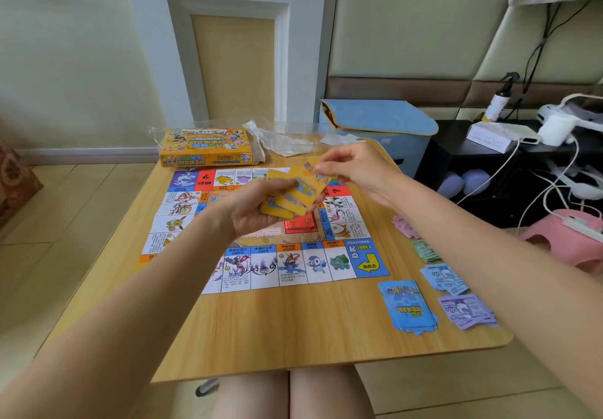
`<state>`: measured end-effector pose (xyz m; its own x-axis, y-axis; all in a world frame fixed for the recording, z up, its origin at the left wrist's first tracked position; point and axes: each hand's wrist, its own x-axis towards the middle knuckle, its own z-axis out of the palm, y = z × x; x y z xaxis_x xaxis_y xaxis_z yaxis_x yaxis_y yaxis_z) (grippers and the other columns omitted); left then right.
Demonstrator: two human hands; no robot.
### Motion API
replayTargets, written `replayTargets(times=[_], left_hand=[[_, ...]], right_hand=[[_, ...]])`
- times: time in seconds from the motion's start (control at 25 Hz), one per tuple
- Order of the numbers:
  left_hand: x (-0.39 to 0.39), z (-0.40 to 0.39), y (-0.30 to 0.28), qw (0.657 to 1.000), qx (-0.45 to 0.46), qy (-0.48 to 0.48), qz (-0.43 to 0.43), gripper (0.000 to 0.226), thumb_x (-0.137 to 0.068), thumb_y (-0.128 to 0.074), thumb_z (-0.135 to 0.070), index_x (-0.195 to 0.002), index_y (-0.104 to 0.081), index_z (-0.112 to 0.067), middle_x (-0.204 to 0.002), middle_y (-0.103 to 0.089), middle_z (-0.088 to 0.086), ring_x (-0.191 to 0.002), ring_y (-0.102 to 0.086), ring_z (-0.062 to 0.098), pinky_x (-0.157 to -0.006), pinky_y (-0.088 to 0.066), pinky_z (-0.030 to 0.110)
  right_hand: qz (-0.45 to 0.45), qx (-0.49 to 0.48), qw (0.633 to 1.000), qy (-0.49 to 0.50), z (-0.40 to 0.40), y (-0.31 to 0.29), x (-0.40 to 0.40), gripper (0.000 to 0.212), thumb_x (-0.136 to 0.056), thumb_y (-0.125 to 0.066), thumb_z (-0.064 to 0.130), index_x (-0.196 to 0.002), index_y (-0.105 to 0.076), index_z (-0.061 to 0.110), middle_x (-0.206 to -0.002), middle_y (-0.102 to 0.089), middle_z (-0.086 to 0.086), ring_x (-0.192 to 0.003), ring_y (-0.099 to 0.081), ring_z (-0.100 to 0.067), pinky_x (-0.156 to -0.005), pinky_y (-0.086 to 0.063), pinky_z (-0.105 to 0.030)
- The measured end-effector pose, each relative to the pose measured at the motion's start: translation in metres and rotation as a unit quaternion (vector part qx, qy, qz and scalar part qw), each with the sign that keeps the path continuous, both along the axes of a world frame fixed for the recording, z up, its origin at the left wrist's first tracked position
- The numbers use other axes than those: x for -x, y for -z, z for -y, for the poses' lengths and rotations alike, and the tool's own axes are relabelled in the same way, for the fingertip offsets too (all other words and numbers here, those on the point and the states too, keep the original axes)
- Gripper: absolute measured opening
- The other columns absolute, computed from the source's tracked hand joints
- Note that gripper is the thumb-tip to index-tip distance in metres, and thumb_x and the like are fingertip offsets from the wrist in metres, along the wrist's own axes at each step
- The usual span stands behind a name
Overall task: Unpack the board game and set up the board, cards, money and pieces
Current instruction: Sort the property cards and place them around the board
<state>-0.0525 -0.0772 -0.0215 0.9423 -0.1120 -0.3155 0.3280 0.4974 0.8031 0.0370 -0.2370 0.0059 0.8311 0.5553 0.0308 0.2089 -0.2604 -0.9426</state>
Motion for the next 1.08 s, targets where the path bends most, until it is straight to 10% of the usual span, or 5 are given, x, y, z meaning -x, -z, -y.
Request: replayTargets(times=[0.2,0.4,0.68,1.08], left_hand=[[-0.006,-0.008,0.007,0.993,0.05,-0.102,-0.033,0.017,-0.097,-0.039,-0.005,-0.107,-0.047,0.007,-0.095,-0.066,0.03,-0.077,-0.07,0.034,-0.071,-0.057,0.042],[-0.003,-0.013,0.01,0.986,-0.04,-0.158,-0.043,0.011,-0.094,-0.049,-0.008,-0.089,-0.055,0.0,-0.083,-0.063,0.016,-0.07,-0.064,0.023,-0.055,-0.058,0.027],[-0.003,-0.028,0.008,0.979,-0.12,-0.159,-0.031,0.002,-0.086,-0.06,-0.005,-0.087,-0.059,-0.005,-0.076,-0.068,0.01,-0.061,-0.066,0.015,-0.053,-0.056,0.022],[-0.017,-0.031,0.015,0.975,-0.129,-0.179,-0.001,0.007,-0.087,-0.057,-0.002,-0.083,-0.058,-0.007,-0.076,-0.064,0.008,-0.061,-0.063,0.015,-0.052,-0.053,0.021]], right_hand=[[0.213,-0.082,0.964,0.137,-0.014,0.005,0.001,0.006,-0.082,-0.068,0.01,-0.077,-0.067,0.013,-0.077,-0.062,0.006,-0.07,-0.053,-0.003,-0.065,-0.04,-0.011],[0.484,0.15,0.855,-0.107,-0.018,0.042,0.016,0.007,-0.078,-0.073,0.012,-0.085,-0.075,0.01,-0.094,-0.061,-0.004,-0.091,-0.043,-0.012,-0.078,-0.041,-0.027],[0.114,-0.024,0.993,0.033,-0.02,0.022,0.009,0.014,-0.092,-0.056,0.014,-0.097,-0.066,0.006,-0.089,-0.065,-0.003,-0.077,-0.06,-0.013,-0.07,-0.05,-0.015],[-0.112,-0.012,0.993,-0.024,-0.045,0.028,0.0,0.042,-0.08,-0.065,-0.008,-0.117,-0.049,0.003,-0.081,-0.062,-0.01,-0.071,-0.059,-0.018,-0.054,-0.05,-0.017]])
